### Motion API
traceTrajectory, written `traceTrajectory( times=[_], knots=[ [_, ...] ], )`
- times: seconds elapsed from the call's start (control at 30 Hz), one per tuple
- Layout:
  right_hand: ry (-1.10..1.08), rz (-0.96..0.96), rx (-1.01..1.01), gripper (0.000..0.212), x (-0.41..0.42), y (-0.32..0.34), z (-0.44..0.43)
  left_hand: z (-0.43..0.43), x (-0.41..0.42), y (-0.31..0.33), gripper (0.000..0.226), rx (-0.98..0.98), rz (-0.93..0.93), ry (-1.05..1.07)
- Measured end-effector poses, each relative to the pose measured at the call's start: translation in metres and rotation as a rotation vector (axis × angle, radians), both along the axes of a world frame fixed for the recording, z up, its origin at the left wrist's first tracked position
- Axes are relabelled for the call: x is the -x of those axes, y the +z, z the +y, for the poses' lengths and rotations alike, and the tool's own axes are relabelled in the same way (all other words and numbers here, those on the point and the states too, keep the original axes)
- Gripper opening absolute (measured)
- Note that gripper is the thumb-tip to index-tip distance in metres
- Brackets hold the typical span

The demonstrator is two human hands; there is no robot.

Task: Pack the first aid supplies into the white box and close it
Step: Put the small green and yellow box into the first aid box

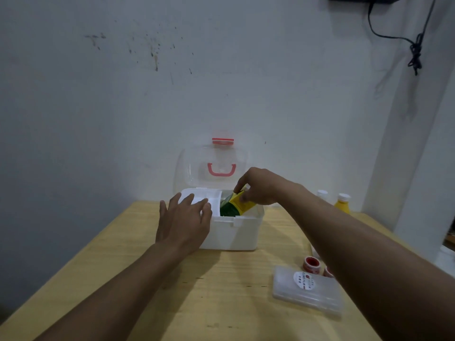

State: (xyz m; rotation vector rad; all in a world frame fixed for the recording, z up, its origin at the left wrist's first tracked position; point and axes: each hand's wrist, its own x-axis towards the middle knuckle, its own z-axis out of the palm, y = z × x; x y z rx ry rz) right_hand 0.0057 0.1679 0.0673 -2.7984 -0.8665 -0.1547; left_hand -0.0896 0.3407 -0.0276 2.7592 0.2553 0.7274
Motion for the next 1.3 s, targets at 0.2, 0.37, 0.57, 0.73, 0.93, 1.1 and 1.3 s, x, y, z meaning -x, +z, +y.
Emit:
traceTrajectory(
  times=[0.2, 0.37, 0.57, 0.73, 0.93, 1.1, 1.3],
  knots=[
    [-0.022, 0.003, -0.005, 0.034, 0.000, -0.011, 0.000, 0.000, -0.001, 0.000, 0.059, -0.006, -0.002, 0.004],
    [-0.030, -0.035, 0.040, 0.027, -0.001, -0.016, 0.001, -0.001, 0.002, 0.002, 0.057, 0.007, 0.005, -0.001],
    [-0.042, -0.065, 0.084, 0.021, -0.004, -0.032, 0.011, -0.001, 0.004, 0.004, 0.050, 0.020, 0.010, -0.015],
    [-0.039, 0.023, 0.039, 0.032, 0.001, -0.024, 0.013, 0.007, 0.002, 0.002, 0.057, 0.075, -0.064, -0.029],
    [-0.067, 0.268, 0.013, 0.066, 0.004, -0.023, 0.026, 0.009, -0.001, 0.000, 0.051, 0.091, -0.032, -0.006],
    [-0.005, 0.353, -0.062, 0.070, 0.001, -0.031, 0.032, 0.009, 0.000, -0.001, 0.051, 0.096, -0.037, -0.015],
    [-0.052, 0.327, -0.058, 0.078, -0.008, -0.040, 0.039, 0.010, -0.002, -0.003, 0.050, 0.096, -0.052, -0.018]
  ],
)
